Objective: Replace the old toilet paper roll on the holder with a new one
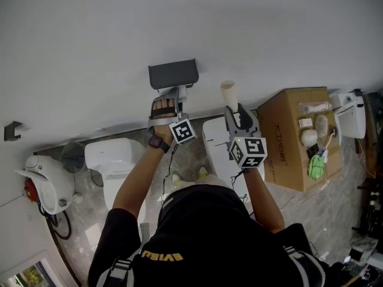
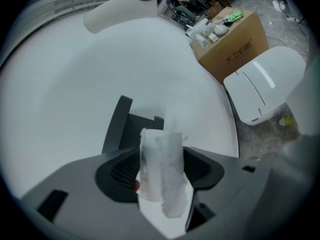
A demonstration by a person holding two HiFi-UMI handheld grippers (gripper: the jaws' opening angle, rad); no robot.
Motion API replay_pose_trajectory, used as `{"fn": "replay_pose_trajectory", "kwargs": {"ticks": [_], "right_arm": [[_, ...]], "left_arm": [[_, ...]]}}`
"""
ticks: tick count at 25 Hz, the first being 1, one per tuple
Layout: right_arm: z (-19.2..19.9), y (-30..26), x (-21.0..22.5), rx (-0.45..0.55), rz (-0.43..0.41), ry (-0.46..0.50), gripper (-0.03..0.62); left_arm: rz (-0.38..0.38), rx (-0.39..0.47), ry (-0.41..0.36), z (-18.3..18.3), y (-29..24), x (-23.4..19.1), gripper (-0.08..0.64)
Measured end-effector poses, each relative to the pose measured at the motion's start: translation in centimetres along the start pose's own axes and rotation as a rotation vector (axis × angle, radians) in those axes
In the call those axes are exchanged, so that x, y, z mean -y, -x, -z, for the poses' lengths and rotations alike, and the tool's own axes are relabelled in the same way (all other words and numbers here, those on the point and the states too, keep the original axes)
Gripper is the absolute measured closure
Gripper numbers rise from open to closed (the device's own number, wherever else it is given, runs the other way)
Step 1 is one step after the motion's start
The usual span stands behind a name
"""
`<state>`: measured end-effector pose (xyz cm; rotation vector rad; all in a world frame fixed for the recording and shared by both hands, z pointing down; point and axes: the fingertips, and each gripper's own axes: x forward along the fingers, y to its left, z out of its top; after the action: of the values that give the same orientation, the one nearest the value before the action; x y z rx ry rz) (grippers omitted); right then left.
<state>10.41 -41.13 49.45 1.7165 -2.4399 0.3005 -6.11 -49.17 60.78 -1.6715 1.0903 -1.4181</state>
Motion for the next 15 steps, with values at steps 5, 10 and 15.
{"fn": "replay_pose_trajectory", "kwargs": {"ticks": [5,10,15], "right_arm": [[0.0,-0.2,-0.3,0.0,-0.011,0.001,0.439],[-0.1,-0.5,-0.6,0.003,-0.02,0.001,0.439],[-0.5,-0.9,-1.5,0.01,-0.042,0.006,0.439]], "left_arm": [[0.007,0.026,0.034,0.1,1.3,0.3,0.281],[-0.034,0.048,0.08,0.6,4.2,-1.0,0.284],[-0.094,0.082,0.16,1.1,8.1,-2.6,0.287]]}}
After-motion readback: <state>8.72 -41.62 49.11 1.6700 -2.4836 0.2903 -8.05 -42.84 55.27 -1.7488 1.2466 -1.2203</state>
